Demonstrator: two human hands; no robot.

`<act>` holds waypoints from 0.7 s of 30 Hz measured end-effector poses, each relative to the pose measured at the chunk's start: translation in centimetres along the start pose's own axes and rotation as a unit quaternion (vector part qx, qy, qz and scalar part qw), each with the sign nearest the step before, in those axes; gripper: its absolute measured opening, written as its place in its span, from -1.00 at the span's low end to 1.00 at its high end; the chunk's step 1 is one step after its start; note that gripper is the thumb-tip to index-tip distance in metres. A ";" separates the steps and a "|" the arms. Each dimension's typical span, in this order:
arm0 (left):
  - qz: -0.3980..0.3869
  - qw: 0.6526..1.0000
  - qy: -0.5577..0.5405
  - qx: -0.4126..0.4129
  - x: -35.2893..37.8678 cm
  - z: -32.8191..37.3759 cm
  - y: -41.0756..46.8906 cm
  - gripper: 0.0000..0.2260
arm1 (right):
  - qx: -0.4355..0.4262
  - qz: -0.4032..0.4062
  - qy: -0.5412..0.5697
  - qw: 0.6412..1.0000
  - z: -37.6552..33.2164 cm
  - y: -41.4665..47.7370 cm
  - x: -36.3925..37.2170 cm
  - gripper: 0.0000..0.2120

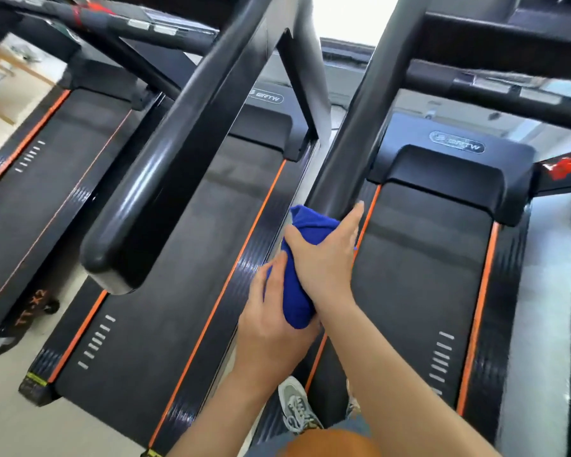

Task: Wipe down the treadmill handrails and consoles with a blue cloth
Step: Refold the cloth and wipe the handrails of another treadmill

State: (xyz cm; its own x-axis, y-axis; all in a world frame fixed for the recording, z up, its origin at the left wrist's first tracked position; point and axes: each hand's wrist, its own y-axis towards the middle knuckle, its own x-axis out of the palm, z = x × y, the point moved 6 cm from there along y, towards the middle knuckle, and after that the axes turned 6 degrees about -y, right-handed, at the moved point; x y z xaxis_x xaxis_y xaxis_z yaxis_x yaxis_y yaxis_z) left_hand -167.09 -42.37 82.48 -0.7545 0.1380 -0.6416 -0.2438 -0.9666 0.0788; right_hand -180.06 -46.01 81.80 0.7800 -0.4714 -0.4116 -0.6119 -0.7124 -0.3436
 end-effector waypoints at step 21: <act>-0.109 0.964 0.242 -0.029 9.9 7.8 20.9 -0.05 | -0.169 0.152 -0.071 0.971 -9.2 20.3 -5.5 -0.15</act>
State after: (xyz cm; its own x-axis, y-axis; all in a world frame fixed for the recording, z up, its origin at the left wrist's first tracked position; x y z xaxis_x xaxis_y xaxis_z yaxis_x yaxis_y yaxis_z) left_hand -184.42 -59.47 83.69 -0.3126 0.2361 -0.9201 -0.3202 -0.9381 -0.1320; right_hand -195.51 -62.66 84.85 0.5295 -0.6269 -0.5715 -0.7145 -0.6928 0.0979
